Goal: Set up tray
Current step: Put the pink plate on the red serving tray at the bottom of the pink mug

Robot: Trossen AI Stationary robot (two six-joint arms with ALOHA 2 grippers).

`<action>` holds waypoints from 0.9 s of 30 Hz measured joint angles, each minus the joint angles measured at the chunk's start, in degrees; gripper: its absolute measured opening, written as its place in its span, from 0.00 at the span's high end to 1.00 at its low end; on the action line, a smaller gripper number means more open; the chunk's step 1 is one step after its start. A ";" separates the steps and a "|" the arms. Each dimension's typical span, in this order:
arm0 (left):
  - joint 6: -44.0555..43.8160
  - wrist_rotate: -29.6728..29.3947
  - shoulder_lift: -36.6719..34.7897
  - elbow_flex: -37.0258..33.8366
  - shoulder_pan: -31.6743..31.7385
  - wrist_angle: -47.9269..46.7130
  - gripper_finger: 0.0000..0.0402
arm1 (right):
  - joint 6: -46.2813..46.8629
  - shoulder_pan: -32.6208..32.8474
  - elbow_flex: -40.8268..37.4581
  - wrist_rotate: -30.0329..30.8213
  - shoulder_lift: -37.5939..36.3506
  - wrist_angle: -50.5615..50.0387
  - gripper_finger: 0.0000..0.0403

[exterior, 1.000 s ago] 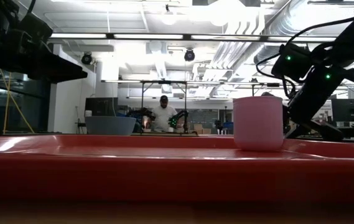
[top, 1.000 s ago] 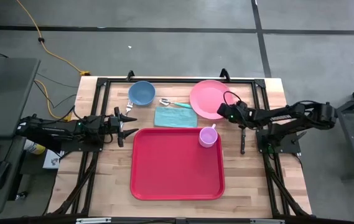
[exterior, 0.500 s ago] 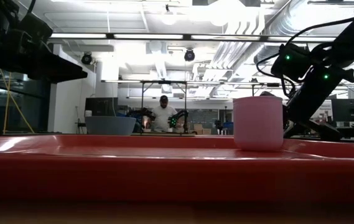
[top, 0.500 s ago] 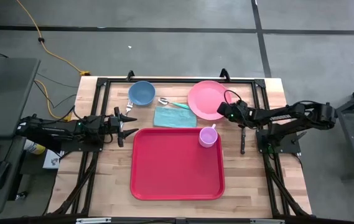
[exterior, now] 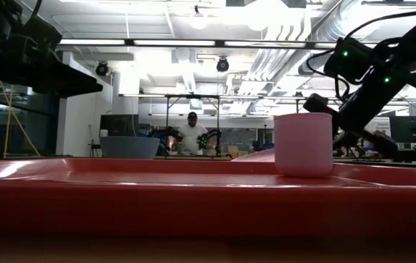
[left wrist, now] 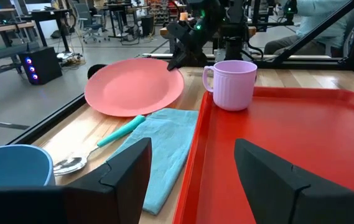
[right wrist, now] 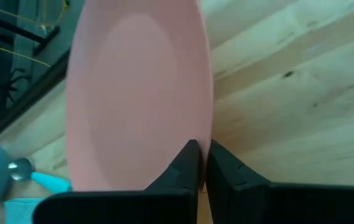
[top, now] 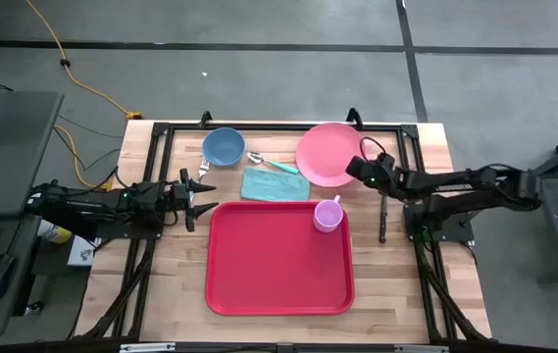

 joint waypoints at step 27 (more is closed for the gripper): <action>0.00 -0.01 0.00 0.00 0.00 0.00 0.35 | -17.40 0.04 0.00 4.32 -20.68 15.29 1.00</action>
